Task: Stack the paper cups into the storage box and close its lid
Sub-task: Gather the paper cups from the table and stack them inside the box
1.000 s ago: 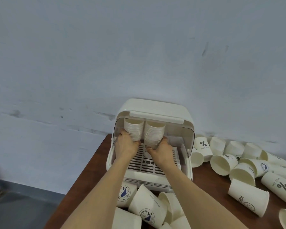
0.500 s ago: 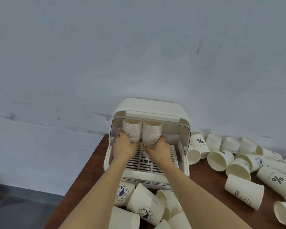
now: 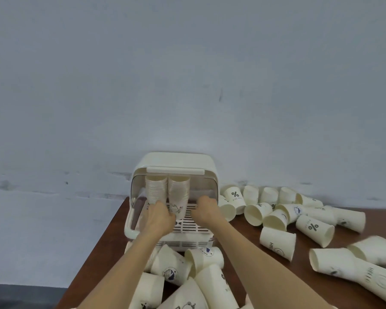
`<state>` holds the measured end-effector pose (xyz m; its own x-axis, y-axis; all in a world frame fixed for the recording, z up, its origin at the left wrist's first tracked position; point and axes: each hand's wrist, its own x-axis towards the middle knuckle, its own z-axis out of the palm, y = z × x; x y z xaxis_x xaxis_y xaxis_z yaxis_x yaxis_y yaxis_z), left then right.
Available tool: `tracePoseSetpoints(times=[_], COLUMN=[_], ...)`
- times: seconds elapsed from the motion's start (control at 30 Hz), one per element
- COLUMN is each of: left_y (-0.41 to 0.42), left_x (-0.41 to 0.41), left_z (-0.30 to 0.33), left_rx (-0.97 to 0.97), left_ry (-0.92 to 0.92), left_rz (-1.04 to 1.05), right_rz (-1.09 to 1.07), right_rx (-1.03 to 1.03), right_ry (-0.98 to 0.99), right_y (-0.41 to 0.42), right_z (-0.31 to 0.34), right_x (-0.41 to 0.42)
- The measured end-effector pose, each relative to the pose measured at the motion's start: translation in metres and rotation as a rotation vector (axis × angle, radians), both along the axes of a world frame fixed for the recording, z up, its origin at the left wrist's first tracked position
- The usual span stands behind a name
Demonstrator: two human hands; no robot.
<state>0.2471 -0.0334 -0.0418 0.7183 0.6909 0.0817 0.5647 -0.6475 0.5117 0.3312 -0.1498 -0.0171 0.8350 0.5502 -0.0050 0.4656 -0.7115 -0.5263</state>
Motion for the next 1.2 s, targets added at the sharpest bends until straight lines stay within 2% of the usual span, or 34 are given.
tracePoseSetpoints(times=[0.17, 0.3, 0.43, 0.6, 0.9, 1.0, 1.2], left_y=[-0.044, -0.082, -0.123, -0.166, -0.230, -0.255, -0.289], left_x=[-0.010, -0.014, -0.011, 0.004, 0.052, 0.069, 0.090], left_z=[0.019, 0.029, 0.036, 0.036, 0.023, 0.015, -0.007], left_rx=[0.118, 0.255, 0.295, 0.298, 0.349, 0.405, 0.578], left_ry=[0.060, 0.128, 0.155, 0.121, 0.265, 0.285, 0.266], left_rz=[-0.177, -0.255, -0.367, -0.477, -0.704, -0.751, -0.808], right_rz=[-0.008, -0.031, -0.084, -0.192, -0.443, -0.556, -0.634], right_rx=[-0.003, 0.040, -0.005, -0.049, -0.097, -0.094, -0.025], right_ry=[-0.114, -0.129, -0.153, -0.061, -0.050, -0.038, 0.065], right_y=[-0.046, -0.091, -0.140, -0.191, -0.290, -0.317, -0.335], right_z=[0.018, 0.022, 0.018, 0.015, 0.003, -0.006, -0.027], right_x=[-0.019, -0.023, -0.013, -0.001, 0.038, 0.048, 0.066])
